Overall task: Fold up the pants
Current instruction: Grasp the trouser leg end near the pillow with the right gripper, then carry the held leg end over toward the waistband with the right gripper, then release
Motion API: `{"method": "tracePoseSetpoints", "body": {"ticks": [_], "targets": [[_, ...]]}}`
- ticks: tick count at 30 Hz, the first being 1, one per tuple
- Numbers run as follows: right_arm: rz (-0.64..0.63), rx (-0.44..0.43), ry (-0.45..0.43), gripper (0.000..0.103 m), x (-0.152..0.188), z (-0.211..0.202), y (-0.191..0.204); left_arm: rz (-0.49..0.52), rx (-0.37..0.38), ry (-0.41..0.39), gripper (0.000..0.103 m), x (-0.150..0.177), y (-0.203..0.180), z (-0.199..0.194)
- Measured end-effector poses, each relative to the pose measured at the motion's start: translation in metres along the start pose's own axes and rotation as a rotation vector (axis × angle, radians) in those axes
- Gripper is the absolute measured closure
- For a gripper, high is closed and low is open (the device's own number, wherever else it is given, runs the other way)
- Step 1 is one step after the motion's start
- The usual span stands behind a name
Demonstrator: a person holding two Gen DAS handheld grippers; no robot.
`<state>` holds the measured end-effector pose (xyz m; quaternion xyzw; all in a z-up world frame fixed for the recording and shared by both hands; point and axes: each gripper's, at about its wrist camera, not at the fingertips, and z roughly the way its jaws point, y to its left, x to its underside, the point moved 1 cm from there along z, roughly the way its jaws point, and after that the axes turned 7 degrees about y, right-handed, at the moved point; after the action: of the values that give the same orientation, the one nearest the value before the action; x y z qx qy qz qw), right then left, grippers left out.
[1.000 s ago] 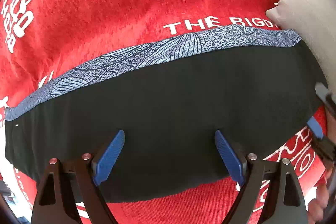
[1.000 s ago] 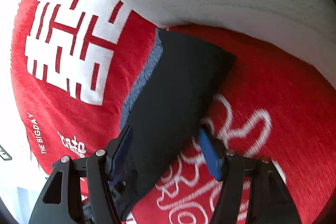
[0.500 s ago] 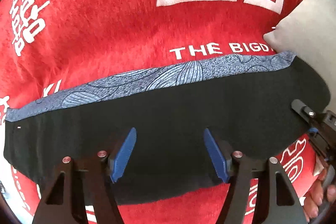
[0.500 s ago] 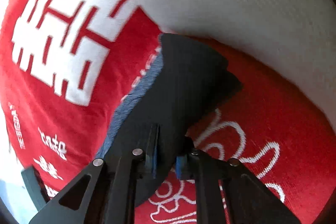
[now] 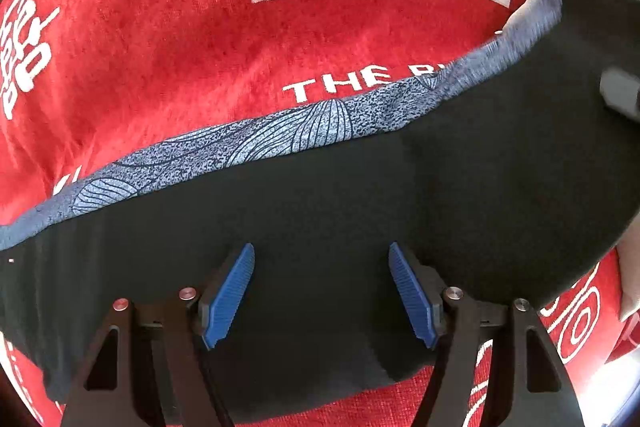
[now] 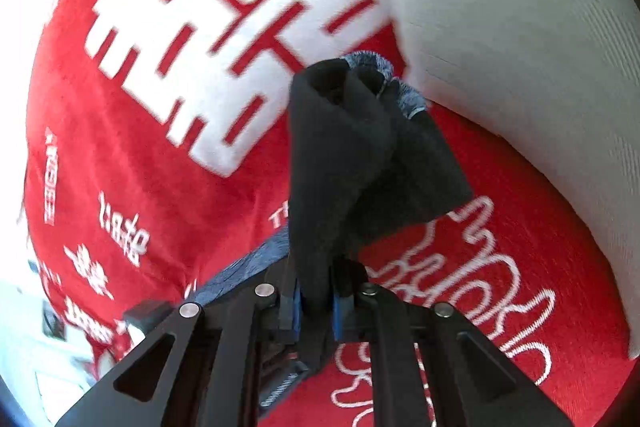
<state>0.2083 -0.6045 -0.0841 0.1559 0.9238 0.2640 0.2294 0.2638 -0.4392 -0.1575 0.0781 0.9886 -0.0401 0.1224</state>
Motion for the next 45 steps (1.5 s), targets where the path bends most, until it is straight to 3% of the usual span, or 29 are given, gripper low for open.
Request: {"method": "tracePoseSetpoints", "body": {"ticks": [5,9,17,24,31,32,35,37,39,40,45], "targets": [[-0.184,0.039,0.015,0.092,0.006,-0.001,0.054,-0.043,0.092,0.055,0.033,-0.004,0.026,-0.013],[-0.322,0.053,0.033,0.092,0.019,0.004,0.103,-0.113,0.112,0.025,0.033,0.005,0.072,-0.04],[-0.497,0.077,0.133,0.091,0.072,0.059,0.181,-0.255,0.016,0.05,0.033,0.025,0.21,-0.052],[-0.626,0.23,0.291,0.089,0.151,0.155,0.219,-0.423,-0.078,0.086,0.033,0.056,0.307,-0.044],[-0.787,0.43,0.256,0.083,0.2,0.19,0.234,-0.418,-0.047,0.103,0.033,0.061,0.319,-0.033],[-0.819,0.453,0.246,0.076,0.204,0.191,0.238,-0.414,-0.039,0.102,0.033,0.059,0.321,-0.033],[-0.902,0.423,0.282,0.052,0.217,0.184,0.246,-0.396,-0.017,0.101,0.033,0.061,0.323,-0.035],[-0.93,0.388,0.278,0.052,0.22,0.17,0.248,-0.373,0.005,0.099,0.033,0.062,0.318,-0.043],[-0.936,0.337,0.262,0.052,0.219,0.15,0.248,-0.334,0.03,0.101,0.025,0.063,0.31,-0.049],[-0.939,0.337,0.247,0.052,0.217,0.145,0.249,-0.315,0.035,0.094,0.018,0.064,0.306,-0.051],[-1.027,0.376,0.21,0.052,0.207,0.146,0.256,-0.245,0.044,0.113,0.018,0.074,0.282,-0.045]]}}
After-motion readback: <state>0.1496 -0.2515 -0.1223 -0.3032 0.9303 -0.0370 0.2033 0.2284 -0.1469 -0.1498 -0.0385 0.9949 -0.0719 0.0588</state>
